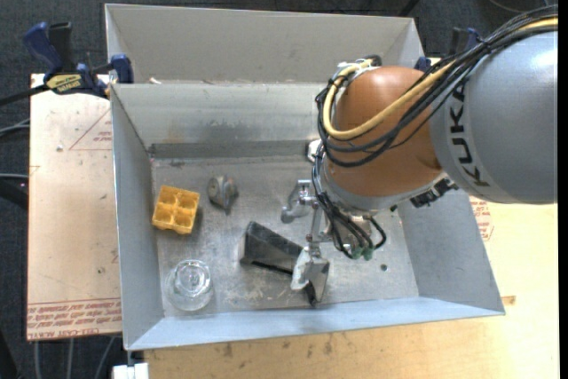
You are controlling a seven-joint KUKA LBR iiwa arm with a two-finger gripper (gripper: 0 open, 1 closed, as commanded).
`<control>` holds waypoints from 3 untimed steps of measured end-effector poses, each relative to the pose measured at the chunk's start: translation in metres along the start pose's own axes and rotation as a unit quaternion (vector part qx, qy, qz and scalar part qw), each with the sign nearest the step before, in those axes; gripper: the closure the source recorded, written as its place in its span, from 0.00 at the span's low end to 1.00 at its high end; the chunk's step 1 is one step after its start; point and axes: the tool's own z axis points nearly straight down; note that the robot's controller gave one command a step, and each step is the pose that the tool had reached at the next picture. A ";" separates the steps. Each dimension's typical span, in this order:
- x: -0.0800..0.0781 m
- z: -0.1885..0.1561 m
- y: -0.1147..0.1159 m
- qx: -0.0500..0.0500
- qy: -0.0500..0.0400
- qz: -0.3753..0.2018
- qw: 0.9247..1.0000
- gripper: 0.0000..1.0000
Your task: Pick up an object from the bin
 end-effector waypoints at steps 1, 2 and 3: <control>-0.002 -0.004 0.000 0.000 -0.004 0.001 1.000 0.00; -0.016 0.045 0.007 -0.001 -0.008 -0.008 1.000 0.00; -0.033 0.096 0.016 -0.001 -0.025 -0.005 1.000 0.00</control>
Offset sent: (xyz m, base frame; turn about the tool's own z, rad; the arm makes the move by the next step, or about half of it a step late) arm 0.0233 0.0121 -0.0907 -0.0348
